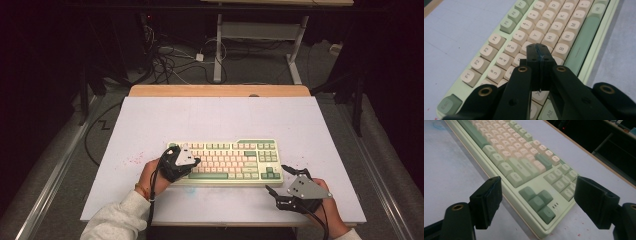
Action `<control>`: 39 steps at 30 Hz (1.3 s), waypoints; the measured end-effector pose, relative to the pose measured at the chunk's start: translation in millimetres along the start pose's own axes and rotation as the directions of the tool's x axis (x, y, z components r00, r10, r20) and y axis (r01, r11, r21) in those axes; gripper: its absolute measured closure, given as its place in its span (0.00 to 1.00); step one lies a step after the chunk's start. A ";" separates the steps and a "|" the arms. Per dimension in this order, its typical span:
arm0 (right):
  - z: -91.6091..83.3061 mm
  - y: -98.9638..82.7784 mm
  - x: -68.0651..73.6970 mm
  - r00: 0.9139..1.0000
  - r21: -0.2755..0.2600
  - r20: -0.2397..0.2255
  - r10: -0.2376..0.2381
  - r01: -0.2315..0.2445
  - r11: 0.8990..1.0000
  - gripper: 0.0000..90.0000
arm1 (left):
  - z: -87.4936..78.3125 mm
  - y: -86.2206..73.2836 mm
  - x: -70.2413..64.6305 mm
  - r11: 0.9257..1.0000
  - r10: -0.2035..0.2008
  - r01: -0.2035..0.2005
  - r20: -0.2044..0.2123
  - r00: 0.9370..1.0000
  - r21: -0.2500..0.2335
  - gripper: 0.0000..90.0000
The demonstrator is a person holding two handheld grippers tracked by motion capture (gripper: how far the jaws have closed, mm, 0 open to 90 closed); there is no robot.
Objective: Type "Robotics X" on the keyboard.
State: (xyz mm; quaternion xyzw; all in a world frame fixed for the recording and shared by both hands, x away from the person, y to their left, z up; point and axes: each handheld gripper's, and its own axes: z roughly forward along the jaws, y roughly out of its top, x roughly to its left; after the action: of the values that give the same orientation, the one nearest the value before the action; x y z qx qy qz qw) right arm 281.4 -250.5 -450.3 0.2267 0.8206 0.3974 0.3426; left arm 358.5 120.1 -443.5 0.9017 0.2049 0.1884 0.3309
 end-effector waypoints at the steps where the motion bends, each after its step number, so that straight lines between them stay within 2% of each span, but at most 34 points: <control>1: -0.7 0.0 -0.1 1.000 -0.001 0.002 0.004 -0.004 1.000 0.26 | 0.3 0.1 -0.1 1.000 0.000 0.000 0.002 1.000 0.000 0.97; 7: -1.6 1.8 0.9 1.000 -0.005 0.006 -0.001 0.001 1.000 0.26 | -2.5 -1.5 0.5 1.000 0.006 -0.006 -0.001 1.000 0.006 0.97; 13: -0.4 2.8 2.0 1.000 -0.006 0.001 -0.007 0.007 1.000 0.26 | -6.9 -4.8 4.8 1.000 -0.007 0.007 -0.014 1.000 0.005 0.97; 20: -0.6 2.5 1.7 1.000 -0.006 0.001 -0.006 0.006 1.000 0.26 | -5.7 -9.1 11.7 0.999 -0.030 0.031 -0.018 0.999 0.017 0.97; 24: -0.1 1.9 1.8 1.000 -0.004 -0.001 -0.009 0.009 1.000 0.26 | -4.4 -11.1 13.5 0.999 -0.029 0.029 -0.024 0.999 0.031 0.97; 27: -0.5 2.3 1.6 1.000 -0.003 0.004 -0.004 0.004 1.000 0.26 | -3.8 -13.1 14.8 0.999 -0.044 0.044 -0.021 0.999 0.025 0.97; 39: 0.5 1.5 1.8 1.000 0.006 0.000 -0.010 0.010 1.000 0.26 | -2.3 -17.3 16.7 0.998 -0.047 0.048 -0.021 0.999 0.045 0.97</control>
State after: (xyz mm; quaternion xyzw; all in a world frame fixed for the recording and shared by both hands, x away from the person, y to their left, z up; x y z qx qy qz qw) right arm 280.7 -248.2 -450.1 0.2237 0.8228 0.3934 0.3438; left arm 367.3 141.6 -450.2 0.9020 0.2337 0.1849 0.3124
